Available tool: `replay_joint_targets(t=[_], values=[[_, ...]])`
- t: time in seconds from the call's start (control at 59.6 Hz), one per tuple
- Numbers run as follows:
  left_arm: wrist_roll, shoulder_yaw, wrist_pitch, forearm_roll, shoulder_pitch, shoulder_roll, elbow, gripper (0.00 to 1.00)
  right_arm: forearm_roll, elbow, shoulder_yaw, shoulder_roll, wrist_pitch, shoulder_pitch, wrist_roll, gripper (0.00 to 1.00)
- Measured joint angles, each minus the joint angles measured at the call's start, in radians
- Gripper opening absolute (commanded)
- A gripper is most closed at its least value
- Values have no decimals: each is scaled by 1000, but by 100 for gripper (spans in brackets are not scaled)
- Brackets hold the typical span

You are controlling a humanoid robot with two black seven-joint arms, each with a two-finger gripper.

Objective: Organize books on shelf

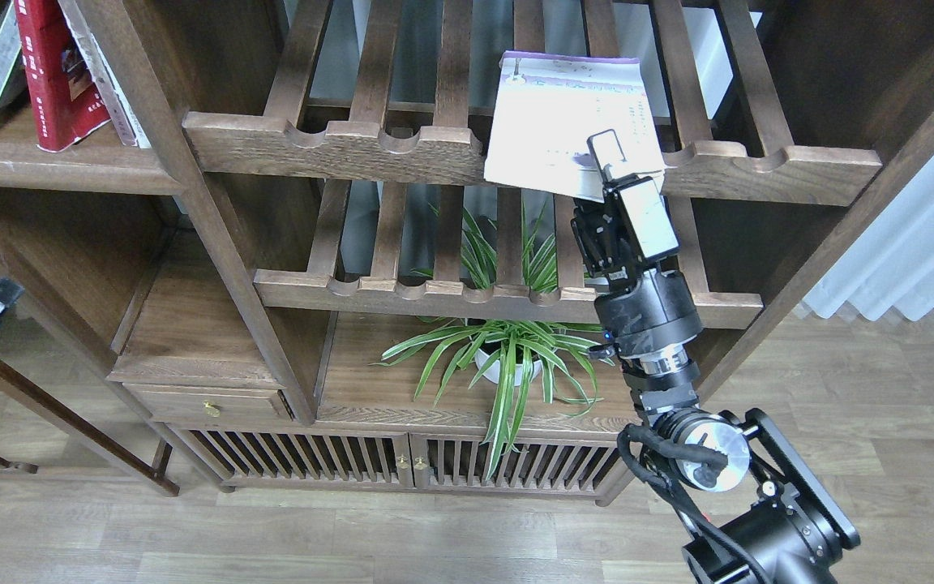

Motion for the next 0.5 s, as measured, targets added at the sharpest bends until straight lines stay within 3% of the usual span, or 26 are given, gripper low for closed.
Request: replay_joint_targets(t=[0.101, 0.302, 0.503], values=[[0, 0, 0, 0, 0, 0, 0, 100, 0, 0, 0, 0, 0, -4, -4, 4], [0, 0, 0, -6, -1, 1, 10, 100, 1, 1, -34, -26, 11, -16, -8, 4], [8, 53, 0, -122, 0, 1, 15, 100, 3, 7, -79, -41, 97, -53, -7, 4]])
